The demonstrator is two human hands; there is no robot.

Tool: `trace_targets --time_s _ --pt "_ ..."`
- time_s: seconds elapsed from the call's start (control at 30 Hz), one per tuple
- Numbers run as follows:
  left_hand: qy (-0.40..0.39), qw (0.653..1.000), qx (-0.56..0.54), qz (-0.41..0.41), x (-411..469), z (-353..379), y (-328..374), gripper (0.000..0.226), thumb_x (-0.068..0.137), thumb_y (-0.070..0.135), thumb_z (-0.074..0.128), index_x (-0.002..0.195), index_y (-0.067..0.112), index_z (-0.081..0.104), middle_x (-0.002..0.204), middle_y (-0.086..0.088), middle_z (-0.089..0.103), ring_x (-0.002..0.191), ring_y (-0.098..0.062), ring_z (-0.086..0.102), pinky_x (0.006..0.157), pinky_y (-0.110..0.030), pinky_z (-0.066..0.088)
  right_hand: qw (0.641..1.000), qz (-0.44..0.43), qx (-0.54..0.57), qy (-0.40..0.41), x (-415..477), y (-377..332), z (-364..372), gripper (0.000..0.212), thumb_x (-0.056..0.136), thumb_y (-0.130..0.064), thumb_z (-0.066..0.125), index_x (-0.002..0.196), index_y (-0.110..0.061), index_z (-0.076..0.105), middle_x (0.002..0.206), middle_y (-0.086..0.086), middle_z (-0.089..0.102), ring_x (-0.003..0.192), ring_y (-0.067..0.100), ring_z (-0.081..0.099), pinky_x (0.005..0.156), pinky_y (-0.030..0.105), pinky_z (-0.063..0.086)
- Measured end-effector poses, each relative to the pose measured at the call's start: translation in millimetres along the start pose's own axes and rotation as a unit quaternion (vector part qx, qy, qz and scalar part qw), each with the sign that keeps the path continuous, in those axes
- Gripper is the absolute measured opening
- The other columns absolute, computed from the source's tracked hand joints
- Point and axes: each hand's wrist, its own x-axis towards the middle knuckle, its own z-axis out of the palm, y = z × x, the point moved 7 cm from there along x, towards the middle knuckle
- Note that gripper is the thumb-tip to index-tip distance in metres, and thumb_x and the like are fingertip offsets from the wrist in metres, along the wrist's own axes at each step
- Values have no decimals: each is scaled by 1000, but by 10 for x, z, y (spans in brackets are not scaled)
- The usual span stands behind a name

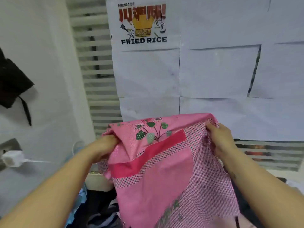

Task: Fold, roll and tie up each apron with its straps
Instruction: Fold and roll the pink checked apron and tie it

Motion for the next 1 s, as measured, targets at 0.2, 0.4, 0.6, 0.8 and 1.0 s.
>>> trace_targets --time_s 0.2,0.4,0.6,0.8,1.0 --pt "-40 986 -111 -119 -173 -418 -401 25 99 22 50 94 3 66 73 -8 70 54 -14 65 48 -22 54 980 11 -43 193 -282 363 -507 23 89 -11 59 100 9 64 103 22 66 91 25 60 79 37 46" --pt "-61 941 -329 -45 -215 -307 -395 31 97 31 45 110 8 61 89 -13 74 76 -20 72 74 -38 56 974 39 -11 224 -372 587 -601 24 84 -13 65 106 -4 63 108 11 66 91 27 63 85 38 52" --pt "-246 934 -233 -117 -427 223 -568 56 51 11 92 101 -4 71 101 -26 69 80 -31 71 65 -38 60 967 6 8 254 -387 466 -757 33 84 -10 64 116 -7 53 108 10 61 94 28 60 87 40 52" --pt "-319 934 -33 -156 -367 403 -761 98 26 22 100 115 4 63 112 -21 68 90 -27 71 72 -33 59 948 -3 9 317 -415 497 -1000 30 83 -9 59 113 -6 57 107 10 65 96 30 63 80 33 51" --pt "-316 918 190 -145 -75 74 -907 56 64 24 85 116 19 62 107 -4 58 81 -13 48 71 -26 37 913 28 -1 407 -582 539 -1384 49 93 -10 52 139 -16 37 131 12 55 117 26 53 96 29 40"
